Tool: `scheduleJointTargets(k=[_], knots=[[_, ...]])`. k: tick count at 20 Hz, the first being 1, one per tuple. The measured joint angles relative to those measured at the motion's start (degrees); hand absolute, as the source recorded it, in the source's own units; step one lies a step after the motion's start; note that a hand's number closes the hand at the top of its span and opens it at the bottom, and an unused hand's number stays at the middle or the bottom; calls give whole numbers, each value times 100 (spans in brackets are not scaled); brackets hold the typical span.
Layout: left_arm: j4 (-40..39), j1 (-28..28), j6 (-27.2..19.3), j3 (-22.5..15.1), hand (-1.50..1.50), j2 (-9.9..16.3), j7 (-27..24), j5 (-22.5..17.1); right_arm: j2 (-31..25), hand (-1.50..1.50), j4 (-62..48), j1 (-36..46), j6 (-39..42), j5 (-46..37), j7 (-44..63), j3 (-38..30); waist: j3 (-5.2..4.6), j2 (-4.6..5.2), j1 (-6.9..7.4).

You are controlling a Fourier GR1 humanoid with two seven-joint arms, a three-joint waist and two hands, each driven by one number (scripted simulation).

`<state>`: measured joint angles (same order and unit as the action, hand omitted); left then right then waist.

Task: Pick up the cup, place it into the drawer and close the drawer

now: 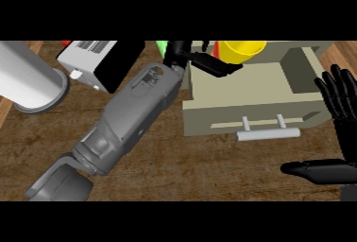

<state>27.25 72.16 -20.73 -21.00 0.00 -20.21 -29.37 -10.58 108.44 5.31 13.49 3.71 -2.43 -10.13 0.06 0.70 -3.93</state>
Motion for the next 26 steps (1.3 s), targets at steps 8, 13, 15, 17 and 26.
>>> scheduleJointTargets(k=[8,13,15,17,26], knots=[[-338,31,-130,-940,-150,0,273,-206,-50,-150,-132,163,51,29,-27,-23,2,33,-88],[-392,33,-345,-1445,-150,0,440,-227,-77,-150,-209,215,97,97,-91,-80,2,41,-112],[-345,3,-488,-1537,-150,1,361,-289,-53,-150,-173,258,80,97,-66,-48,2,43,-114],[-270,-63,-584,-1566,-150,0,201,-395,-104,-150,-196,310,167,263,-23,-117,0,44,-114],[174,30,-769,-1382,-150,1,-262,-819,-183,150,116,50,797,1040,182,-26,-2,-14,55]])
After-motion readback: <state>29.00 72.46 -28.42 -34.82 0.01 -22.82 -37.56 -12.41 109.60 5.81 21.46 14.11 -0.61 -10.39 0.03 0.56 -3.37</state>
